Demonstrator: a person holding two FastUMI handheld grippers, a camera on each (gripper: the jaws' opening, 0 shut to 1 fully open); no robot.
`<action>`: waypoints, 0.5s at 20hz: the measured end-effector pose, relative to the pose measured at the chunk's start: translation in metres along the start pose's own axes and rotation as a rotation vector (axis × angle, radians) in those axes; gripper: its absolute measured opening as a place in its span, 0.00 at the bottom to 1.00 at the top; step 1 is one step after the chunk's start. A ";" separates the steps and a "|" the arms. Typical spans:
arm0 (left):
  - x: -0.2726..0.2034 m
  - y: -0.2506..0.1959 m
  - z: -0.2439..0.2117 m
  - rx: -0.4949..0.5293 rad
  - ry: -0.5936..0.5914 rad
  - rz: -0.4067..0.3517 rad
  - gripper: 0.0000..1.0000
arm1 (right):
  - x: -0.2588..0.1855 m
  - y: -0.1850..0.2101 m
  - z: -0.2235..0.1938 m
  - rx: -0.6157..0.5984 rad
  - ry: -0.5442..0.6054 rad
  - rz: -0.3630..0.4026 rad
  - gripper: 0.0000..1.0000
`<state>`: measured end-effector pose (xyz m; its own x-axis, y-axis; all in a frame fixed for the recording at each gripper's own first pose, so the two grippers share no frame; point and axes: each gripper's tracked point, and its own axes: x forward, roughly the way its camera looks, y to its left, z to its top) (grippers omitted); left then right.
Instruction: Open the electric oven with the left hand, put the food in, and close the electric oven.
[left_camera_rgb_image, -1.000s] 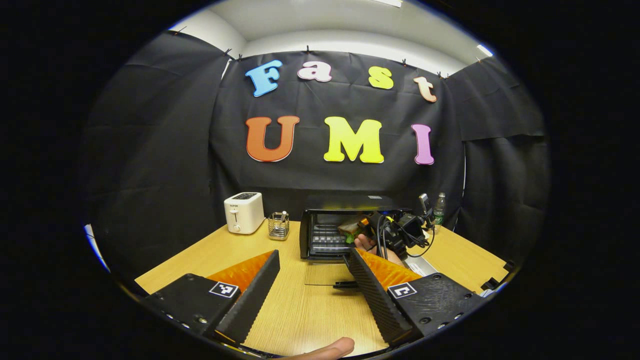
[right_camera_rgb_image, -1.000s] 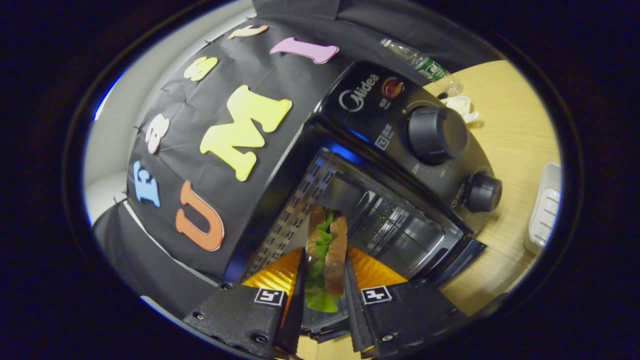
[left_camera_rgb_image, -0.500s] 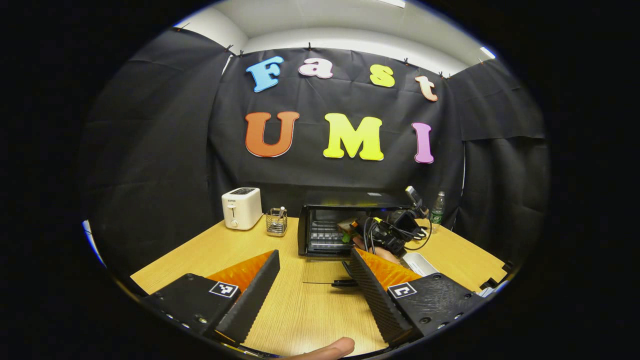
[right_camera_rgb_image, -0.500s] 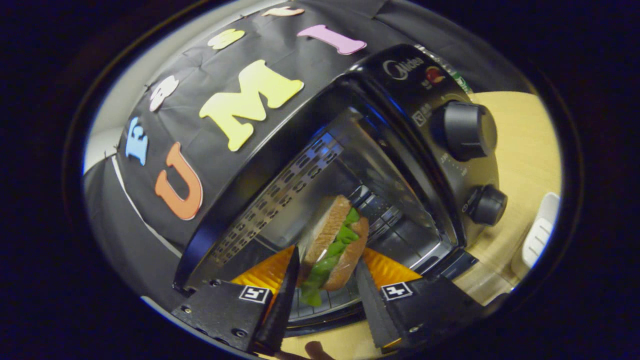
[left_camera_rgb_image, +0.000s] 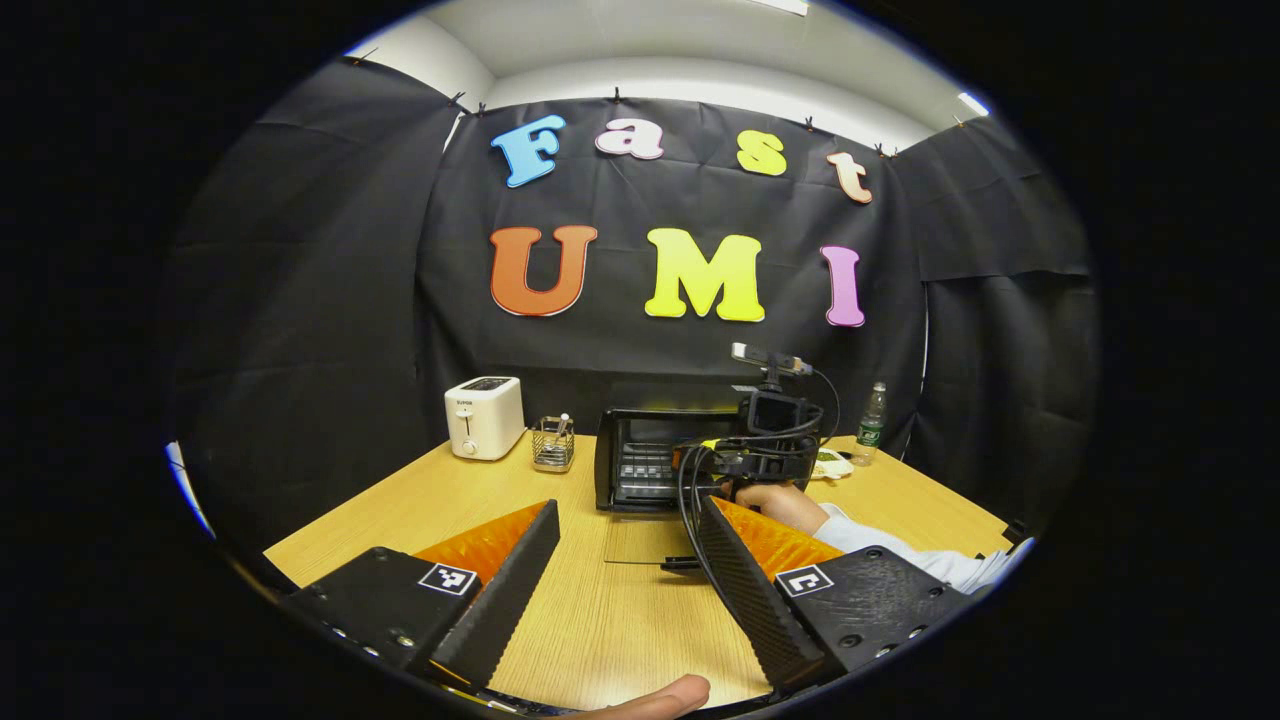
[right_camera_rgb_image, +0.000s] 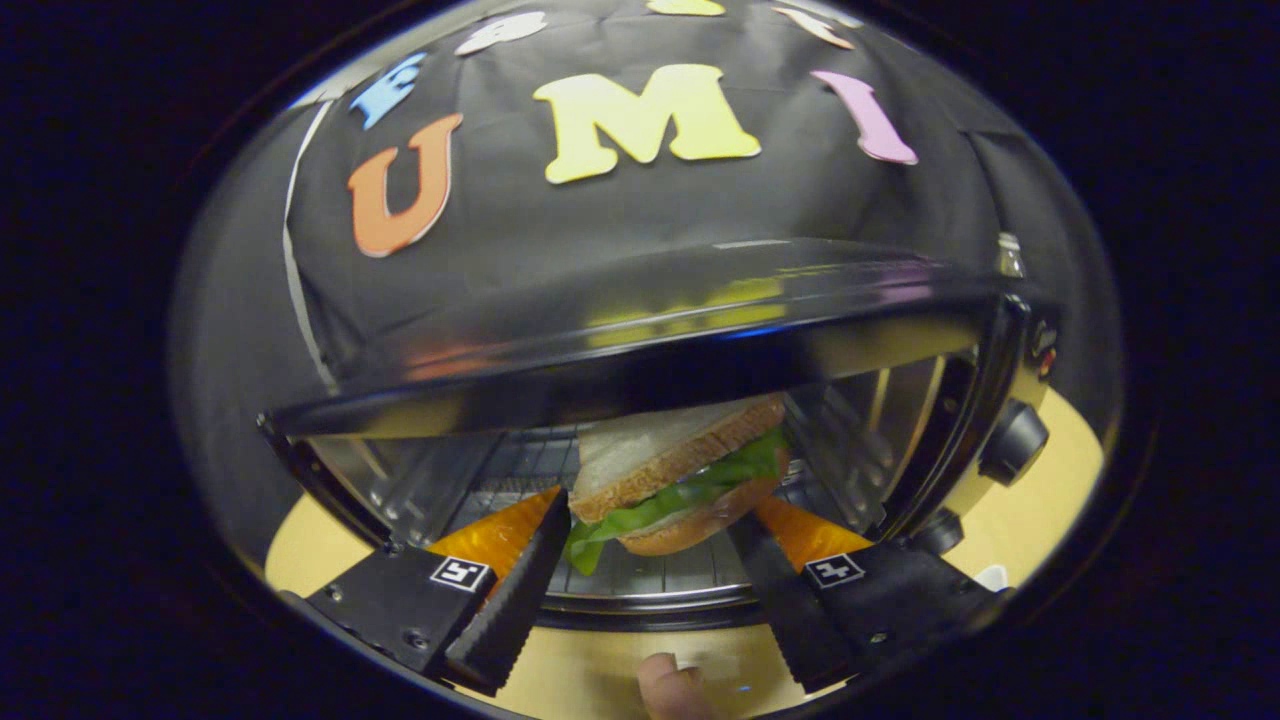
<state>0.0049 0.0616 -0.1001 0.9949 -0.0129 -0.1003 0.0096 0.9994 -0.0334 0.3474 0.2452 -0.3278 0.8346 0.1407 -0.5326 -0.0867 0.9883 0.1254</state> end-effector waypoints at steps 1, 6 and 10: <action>0.000 0.001 0.002 -0.001 -0.007 0.005 0.93 | -0.002 0.003 -0.004 -0.049 0.047 -0.004 0.99; -0.004 0.003 -0.002 -0.019 0.000 0.017 0.93 | -0.008 0.001 -0.014 -0.204 0.154 -0.015 1.00; -0.008 0.007 -0.006 -0.026 0.021 0.031 0.93 | -0.024 0.000 -0.020 -0.219 0.219 0.012 1.00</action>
<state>-0.0038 0.0684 -0.1059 0.9923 0.0171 -0.1229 -0.0241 0.9982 -0.0558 0.3160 0.2429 -0.3318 0.6978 0.1378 -0.7029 -0.2307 0.9723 -0.0383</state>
